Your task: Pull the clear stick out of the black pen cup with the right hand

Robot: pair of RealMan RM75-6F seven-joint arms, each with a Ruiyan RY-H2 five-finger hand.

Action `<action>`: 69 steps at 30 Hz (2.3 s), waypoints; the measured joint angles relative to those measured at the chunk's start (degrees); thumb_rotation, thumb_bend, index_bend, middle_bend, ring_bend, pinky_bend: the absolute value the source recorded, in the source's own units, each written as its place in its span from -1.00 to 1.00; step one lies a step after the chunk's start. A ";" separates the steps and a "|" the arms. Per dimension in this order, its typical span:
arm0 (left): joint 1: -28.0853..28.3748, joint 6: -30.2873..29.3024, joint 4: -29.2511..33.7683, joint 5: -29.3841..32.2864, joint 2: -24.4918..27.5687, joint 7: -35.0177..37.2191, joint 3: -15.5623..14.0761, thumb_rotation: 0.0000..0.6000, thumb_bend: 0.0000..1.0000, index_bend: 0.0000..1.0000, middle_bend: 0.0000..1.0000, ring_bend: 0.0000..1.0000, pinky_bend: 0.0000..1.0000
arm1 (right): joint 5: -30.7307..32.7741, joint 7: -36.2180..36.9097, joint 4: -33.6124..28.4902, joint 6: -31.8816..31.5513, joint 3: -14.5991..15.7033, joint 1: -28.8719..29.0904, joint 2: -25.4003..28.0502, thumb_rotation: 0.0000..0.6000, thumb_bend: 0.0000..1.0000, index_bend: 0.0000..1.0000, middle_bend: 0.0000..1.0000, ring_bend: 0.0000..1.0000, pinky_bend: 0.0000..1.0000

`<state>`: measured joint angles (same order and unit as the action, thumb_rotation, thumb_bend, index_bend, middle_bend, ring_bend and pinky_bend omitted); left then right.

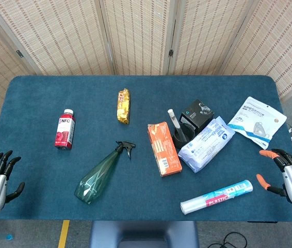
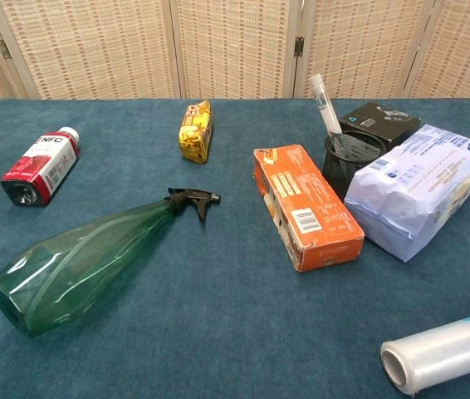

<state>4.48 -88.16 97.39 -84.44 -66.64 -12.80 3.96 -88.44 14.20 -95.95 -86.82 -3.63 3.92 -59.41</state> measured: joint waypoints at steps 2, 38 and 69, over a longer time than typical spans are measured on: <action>0.03 0.14 -0.17 0.11 -0.07 0.10 -0.01 1.00 -0.36 -0.56 -0.80 -0.87 -0.81 | 0.18 -0.14 0.17 0.34 -0.07 0.15 -0.26 1.00 -0.52 -0.45 -0.38 -0.67 -0.55; -0.39 0.17 -1.44 -0.43 -0.35 1.66 -0.55 1.00 -0.36 -0.56 -0.80 -0.87 -0.81 | 18.31 -11.20 -5.58 19.84 -10.40 14.97 -0.89 1.00 -0.35 -0.45 -0.46 -0.80 -0.58; -0.49 -0.21 -0.43 -0.73 0.34 0.85 -0.38 1.00 -0.36 -0.56 -0.80 -0.87 -0.81 | 55.00 -23.48 17.01 44.94 -16.38 47.20 -21.98 1.00 -0.43 -0.18 -0.60 -0.99 -0.76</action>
<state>3.99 -88.37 96.96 -85.16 -66.30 -11.95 3.58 -33.45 -9.28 -78.95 -41.88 -20.02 51.12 -81.39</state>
